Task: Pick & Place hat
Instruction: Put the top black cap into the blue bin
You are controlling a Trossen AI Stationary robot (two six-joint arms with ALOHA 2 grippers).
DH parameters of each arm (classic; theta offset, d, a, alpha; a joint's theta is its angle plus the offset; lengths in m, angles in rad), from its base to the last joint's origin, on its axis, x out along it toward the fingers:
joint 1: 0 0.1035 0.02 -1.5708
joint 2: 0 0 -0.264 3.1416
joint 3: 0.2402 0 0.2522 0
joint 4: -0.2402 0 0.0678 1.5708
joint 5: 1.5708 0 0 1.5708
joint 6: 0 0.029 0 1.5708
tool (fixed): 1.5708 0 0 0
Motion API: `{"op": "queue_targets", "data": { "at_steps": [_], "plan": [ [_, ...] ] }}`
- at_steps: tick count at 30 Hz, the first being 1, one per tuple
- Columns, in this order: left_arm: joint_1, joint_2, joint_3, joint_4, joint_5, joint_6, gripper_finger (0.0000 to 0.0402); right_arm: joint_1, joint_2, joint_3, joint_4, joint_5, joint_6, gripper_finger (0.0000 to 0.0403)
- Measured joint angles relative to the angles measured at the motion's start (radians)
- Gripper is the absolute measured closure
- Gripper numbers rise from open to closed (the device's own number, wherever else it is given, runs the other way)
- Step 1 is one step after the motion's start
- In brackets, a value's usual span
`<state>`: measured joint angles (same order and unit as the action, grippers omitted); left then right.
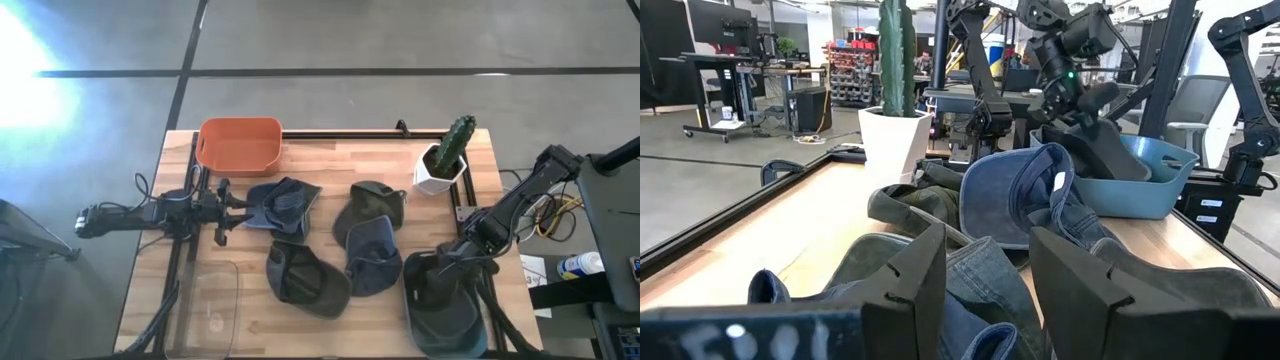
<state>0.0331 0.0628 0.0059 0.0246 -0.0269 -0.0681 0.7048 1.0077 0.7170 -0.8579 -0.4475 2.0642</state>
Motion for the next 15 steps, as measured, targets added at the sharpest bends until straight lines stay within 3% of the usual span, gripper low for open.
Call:
{"op": "queue_targets", "data": {
  "at_steps": [8,12,15],
  "plan": [
    [0.0,0.0,0.0,0.0,0.0,0.0,0.0262,0.0,-0.004,0.034,0.043,-0.024,-0.082,0.0207],
    [0.0,0.0,0.0,0.0,0.0,0.0,0.0262,-0.002,-0.005,0.104,0.065,-0.021,-0.184,0.0174],
    [0.0,0.0,0.0,0.0,0.0,0.0,0.0262,-0.019,-0.004,0.154,0.055,0.074,-0.218,0.0165]
  ]
}}
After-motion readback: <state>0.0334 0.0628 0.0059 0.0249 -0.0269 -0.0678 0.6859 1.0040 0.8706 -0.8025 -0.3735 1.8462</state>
